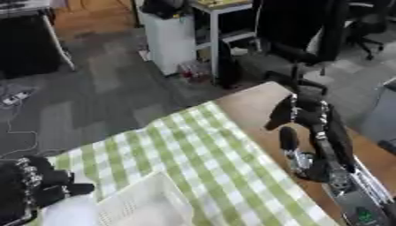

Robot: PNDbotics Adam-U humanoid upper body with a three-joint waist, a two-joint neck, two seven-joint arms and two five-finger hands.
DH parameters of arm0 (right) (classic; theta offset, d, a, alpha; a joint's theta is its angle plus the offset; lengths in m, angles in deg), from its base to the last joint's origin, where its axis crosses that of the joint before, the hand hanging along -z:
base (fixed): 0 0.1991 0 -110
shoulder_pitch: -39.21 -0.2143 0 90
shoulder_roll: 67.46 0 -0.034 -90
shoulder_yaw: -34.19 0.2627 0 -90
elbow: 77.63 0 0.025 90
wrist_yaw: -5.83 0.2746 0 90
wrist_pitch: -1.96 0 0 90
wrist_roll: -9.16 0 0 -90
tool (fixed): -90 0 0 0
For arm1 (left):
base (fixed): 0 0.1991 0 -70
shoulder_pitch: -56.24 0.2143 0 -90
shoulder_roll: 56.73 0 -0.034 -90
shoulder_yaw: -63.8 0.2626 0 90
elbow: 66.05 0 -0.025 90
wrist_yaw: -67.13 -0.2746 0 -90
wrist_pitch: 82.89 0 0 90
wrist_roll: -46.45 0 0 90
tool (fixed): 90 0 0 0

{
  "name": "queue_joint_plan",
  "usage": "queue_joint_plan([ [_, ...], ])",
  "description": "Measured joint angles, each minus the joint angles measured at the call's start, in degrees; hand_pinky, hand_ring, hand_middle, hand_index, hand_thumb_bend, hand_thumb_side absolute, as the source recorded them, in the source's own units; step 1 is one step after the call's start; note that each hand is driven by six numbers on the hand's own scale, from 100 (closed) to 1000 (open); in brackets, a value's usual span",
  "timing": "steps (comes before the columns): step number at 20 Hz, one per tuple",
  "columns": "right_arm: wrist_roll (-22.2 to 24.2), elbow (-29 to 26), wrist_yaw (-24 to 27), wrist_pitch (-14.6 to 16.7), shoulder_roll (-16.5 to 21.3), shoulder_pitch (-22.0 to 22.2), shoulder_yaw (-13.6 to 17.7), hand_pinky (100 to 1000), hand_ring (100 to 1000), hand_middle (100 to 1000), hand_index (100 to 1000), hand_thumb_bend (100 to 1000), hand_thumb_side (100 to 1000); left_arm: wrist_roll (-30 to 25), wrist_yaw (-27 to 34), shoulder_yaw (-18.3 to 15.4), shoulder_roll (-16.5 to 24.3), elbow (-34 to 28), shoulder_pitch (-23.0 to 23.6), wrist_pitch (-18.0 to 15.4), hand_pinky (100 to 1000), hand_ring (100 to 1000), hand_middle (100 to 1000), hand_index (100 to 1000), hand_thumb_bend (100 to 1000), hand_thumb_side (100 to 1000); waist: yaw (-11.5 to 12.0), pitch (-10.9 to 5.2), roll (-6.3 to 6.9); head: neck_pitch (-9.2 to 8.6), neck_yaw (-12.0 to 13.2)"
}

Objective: Pick up objects on the table and place them in the box.

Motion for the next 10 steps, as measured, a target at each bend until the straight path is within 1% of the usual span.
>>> queue_joint_plan([
  [1, 0.05, 0.0, 0.03, 0.05, 0.0, -0.01, 0.0, 297, 421, 443, 496, 100, 982, -0.57, 1.79, 0.27, -0.01, -0.61, 0.0, -0.57, 100, 100, 101, 410, 100, 761, -0.01, 0.0, 0.0, 0.11, 0.06],
  [4, 0.24, 0.0, 0.43, 0.25, 0.0, -0.21, 0.0, 297, 421, 443, 496, 100, 982, -2.51, 7.69, 0.96, -0.45, -1.88, 0.29, -2.51, 100, 100, 106, 412, 100, 762, -0.05, 0.01, 0.0, 0.36, 0.3],
  [10, 0.42, 0.0, 0.88, 0.46, 0.0, -0.25, 0.02, 297, 421, 443, 496, 100, 982, -8.36, 19.26, 1.3, -0.72, -2.26, 0.84, -8.36, 100, 100, 113, 415, 100, 768, -0.06, 0.05, -0.01, 0.42, 0.46],
])
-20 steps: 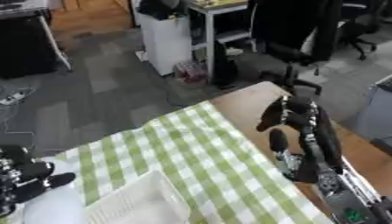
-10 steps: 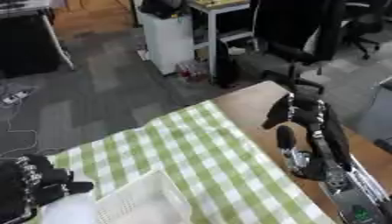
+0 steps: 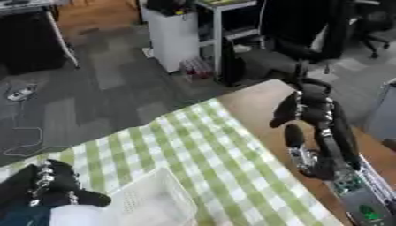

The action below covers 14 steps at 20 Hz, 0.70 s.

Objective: Pick up objects on the table and place them in the box.

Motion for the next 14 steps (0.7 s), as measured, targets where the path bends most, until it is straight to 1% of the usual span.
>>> queue_joint_plan([
  [4, 0.03, 0.0, 0.06, 0.04, 0.0, 0.0, 0.0, 297, 421, 443, 496, 100, 984, -3.93, 6.42, -0.33, -1.03, 0.93, 0.6, -2.96, 100, 100, 119, 418, 100, 772, 0.0, 0.24, -0.1, 0.01, 0.0],
  [9, -0.04, 0.0, 0.06, 0.12, -0.01, -0.01, 0.0, 297, 421, 443, 496, 100, 982, -11.32, 12.58, -0.97, -2.5, 4.4, 1.51, -3.97, 100, 100, 134, 428, 100, 780, 0.01, 0.37, -0.26, 0.02, 0.0],
  [14, -0.15, 0.0, 0.06, 0.25, -0.02, -0.07, 0.0, 297, 422, 443, 496, 100, 982, -17.36, 15.88, -1.98, -3.1, 6.07, 1.96, -4.33, 100, 100, 133, 427, 101, 778, 0.02, 0.53, -0.32, 0.4, 0.0],
])
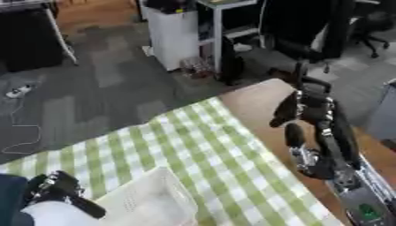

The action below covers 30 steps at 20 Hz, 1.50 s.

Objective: Pick up objects on the table and place them in the box.

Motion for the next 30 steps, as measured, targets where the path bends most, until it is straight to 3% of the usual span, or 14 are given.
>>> queue_joint_plan([
  [8, 0.27, 0.0, 0.2, 0.33, -0.02, -0.72, -0.05, 297, 421, 443, 496, 100, 982, -3.06, -0.13, -2.04, -0.28, -0.03, -0.11, -0.09, 100, 100, 121, 419, 106, 775, -0.44, 0.51, -0.27, -0.3, -0.02],
  [11, 0.62, 0.0, 0.65, 0.67, -0.06, -1.64, -0.09, 297, 421, 443, 496, 100, 982, 0.09, -4.11, -3.0, -0.68, -0.82, -0.46, -0.13, 100, 100, 118, 417, 107, 777, -1.22, 0.83, -0.4, -0.58, 0.0],
  [16, 1.53, 0.0, 1.94, 1.54, -0.7, -3.82, -0.75, 296, 419, 443, 496, 100, 982, 8.4, -14.21, -3.69, -1.0, 0.76, -0.56, 0.11, 100, 100, 136, 428, 110, 789, -2.91, 2.02, -0.92, -2.89, 0.39],
  [18, 1.92, 0.0, 2.64, 1.81, -1.06, -4.67, -0.81, 296, 419, 443, 496, 100, 982, 10.95, -19.16, -3.68, -1.32, 2.98, -0.51, 0.38, 100, 100, 246, 487, 123, 881, -3.43, 2.42, -0.92, -3.52, 0.95],
  [19, 2.14, 0.0, 3.05, 1.91, -1.07, -5.13, -0.81, 296, 419, 443, 496, 100, 982, 11.76, -21.94, -3.64, -1.45, 4.38, -0.47, 0.5, 100, 213, 379, 567, 161, 1000, -3.64, 2.57, -0.91, -3.59, 1.12],
  [20, 2.37, 0.0, 3.43, 1.95, -1.07, -5.52, -0.81, 296, 419, 443, 496, 100, 982, 12.23, -24.82, -3.54, -1.65, 5.88, -0.34, 0.62, 200, 366, 504, 653, 175, 1000, -3.87, 2.67, -0.88, -3.6, 1.37],
  [21, 2.57, 0.0, 3.78, 2.02, -1.07, -5.77, -0.8, 295, 419, 443, 497, 100, 983, 12.36, -27.75, -3.25, -1.81, 7.47, -0.02, 0.66, 385, 499, 617, 729, 192, 1000, -4.06, 2.74, -0.85, -3.6, 1.58],
  [23, 3.07, 0.0, 4.33, 2.08, -1.07, -6.03, -0.79, 294, 418, 443, 497, 100, 984, 12.28, -33.13, -2.68, -2.35, 10.61, 0.44, 0.66, 658, 692, 776, 835, 207, 1000, -4.2, 2.93, -0.77, -3.6, 1.61],
  [25, 3.65, 0.0, 4.63, 2.09, -1.07, -6.2, -0.79, 294, 419, 443, 497, 100, 984, 11.93, -37.47, -2.17, -2.92, 13.25, 0.61, 0.66, 758, 755, 829, 880, 217, 1000, -4.23, 2.96, -0.76, -3.6, 1.61],
  [26, 3.98, 0.0, 4.77, 2.06, -1.07, -6.2, -0.79, 293, 419, 443, 497, 100, 984, 11.73, -38.96, -2.14, -3.17, 14.16, 0.68, 0.64, 900, 828, 887, 919, 241, 1000, -4.23, 2.96, -0.76, -3.6, 1.61],
  [27, 4.22, 0.0, 4.89, 2.02, -1.07, -6.2, -0.78, 293, 419, 443, 497, 100, 984, 11.54, -39.97, -2.05, -3.28, 14.85, 0.69, 0.63, 924, 845, 901, 926, 252, 1000, -4.23, 2.95, -0.75, -3.59, 1.61],
  [28, 4.48, 0.0, 5.0, 1.97, -1.07, -6.2, -0.77, 292, 419, 443, 496, 100, 985, 11.34, -40.75, -2.02, -3.42, 15.24, 0.67, 0.55, 1000, 909, 946, 958, 410, 1000, -4.22, 2.91, -0.74, -3.59, 1.61],
  [30, 4.87, 0.0, 5.05, 1.85, -1.07, -6.18, -0.77, 291, 418, 443, 496, 100, 986, 10.63, -41.37, -1.79, -3.68, 15.61, 0.63, 0.5, 1000, 956, 979, 1000, 559, 1000, -4.13, 2.65, -0.73, -3.58, 1.6],
])
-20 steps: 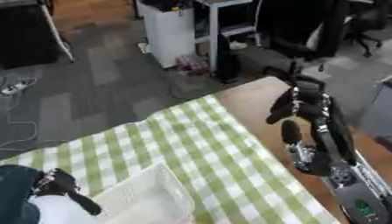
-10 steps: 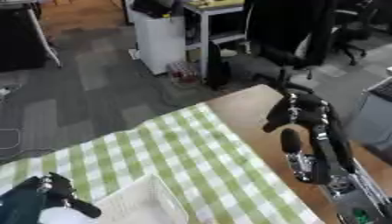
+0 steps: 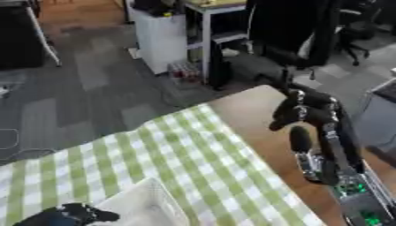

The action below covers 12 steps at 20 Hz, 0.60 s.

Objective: Pick up objects on the table and place them in the box.

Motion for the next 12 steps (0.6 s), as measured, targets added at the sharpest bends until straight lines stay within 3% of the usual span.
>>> queue_joint_plan([
  [3, 0.54, 0.0, 0.0, -0.17, 0.01, 0.12, 0.0, 290, 419, 443, 496, 100, 986, -1.95, 0.53, 0.34, 0.03, -0.26, -0.22, -0.12, 1000, 1000, 1000, 1000, 704, 1000, 0.33, -0.07, 0.0, 0.0, -0.01],
  [12, 1.48, 0.0, -0.53, -0.91, 0.01, 1.64, -0.04, 287, 424, 446, 496, 100, 992, -12.46, 10.22, -0.43, 0.5, -1.49, 0.03, -0.53, 1000, 1000, 1000, 1000, 804, 1000, 1.43, -0.4, -0.05, 0.07, -0.14],
])
